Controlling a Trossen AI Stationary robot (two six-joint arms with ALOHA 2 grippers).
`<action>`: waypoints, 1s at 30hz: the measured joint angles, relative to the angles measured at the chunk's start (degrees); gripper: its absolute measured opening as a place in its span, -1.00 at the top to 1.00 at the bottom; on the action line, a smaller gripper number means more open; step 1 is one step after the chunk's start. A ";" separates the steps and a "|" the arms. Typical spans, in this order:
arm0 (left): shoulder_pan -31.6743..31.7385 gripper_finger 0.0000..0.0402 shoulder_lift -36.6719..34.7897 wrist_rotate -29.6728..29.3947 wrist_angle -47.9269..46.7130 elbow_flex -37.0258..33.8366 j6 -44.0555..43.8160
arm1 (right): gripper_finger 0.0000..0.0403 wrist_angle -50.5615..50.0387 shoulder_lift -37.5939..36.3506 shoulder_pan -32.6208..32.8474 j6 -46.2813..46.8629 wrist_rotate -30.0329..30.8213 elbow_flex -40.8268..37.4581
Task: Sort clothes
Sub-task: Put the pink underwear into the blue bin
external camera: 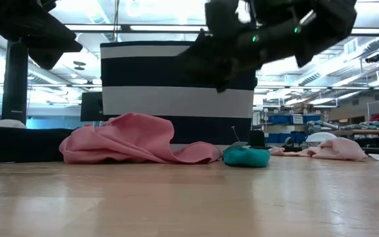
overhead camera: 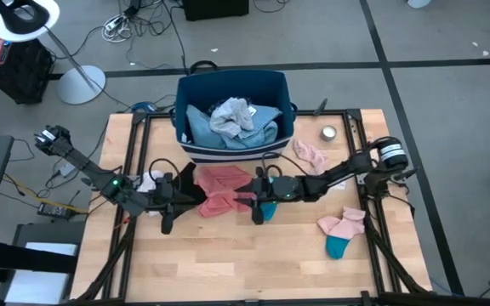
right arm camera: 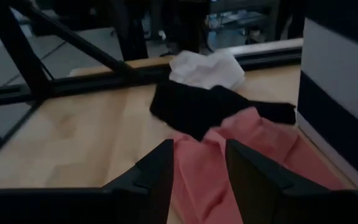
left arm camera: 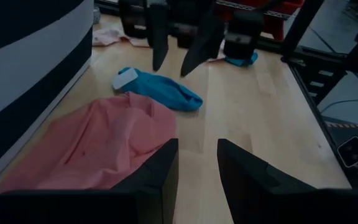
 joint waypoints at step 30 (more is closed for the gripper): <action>0.12 0.42 -0.02 -1.27 -1.23 -0.01 0.19 | -0.07 -1.51 22.24 -3.37 1.43 0.41 10.80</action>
